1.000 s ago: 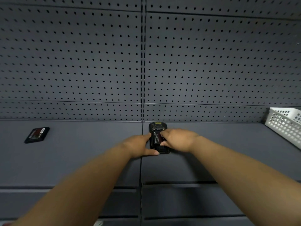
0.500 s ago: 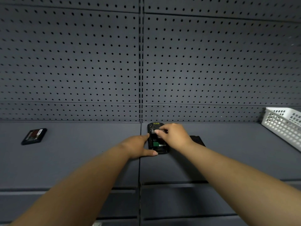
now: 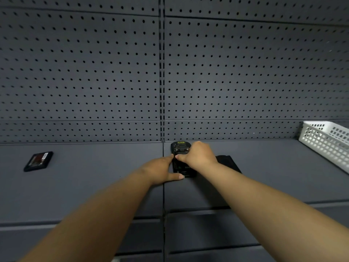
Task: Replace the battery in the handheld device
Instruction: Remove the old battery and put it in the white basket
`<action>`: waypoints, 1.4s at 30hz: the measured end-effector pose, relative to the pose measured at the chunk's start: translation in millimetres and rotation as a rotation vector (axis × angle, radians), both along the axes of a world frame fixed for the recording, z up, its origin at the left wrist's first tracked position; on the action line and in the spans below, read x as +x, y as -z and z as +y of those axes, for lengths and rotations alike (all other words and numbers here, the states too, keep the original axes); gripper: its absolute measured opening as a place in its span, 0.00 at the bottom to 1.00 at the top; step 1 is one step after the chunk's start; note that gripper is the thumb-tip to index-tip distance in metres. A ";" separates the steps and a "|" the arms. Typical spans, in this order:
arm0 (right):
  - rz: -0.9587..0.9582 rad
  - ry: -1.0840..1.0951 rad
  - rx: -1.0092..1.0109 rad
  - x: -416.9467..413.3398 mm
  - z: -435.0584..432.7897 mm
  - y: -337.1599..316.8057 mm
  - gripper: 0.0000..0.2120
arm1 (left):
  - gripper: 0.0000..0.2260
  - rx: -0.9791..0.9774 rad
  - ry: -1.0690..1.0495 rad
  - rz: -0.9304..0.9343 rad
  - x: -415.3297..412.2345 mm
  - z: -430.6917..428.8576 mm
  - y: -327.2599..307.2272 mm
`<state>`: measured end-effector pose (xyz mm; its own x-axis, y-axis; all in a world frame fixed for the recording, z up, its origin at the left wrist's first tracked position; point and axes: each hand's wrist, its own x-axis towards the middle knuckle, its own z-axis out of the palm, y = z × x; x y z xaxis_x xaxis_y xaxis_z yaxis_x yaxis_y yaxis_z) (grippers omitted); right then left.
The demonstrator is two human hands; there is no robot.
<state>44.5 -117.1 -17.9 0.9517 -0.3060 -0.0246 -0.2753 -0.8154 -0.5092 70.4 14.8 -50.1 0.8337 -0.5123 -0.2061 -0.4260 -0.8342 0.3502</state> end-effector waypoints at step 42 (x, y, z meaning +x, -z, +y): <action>-0.453 0.142 0.023 -64.5 -186.8 -29.9 0.15 | 0.18 -0.178 -0.220 -0.461 -39.7 -163.6 -53.3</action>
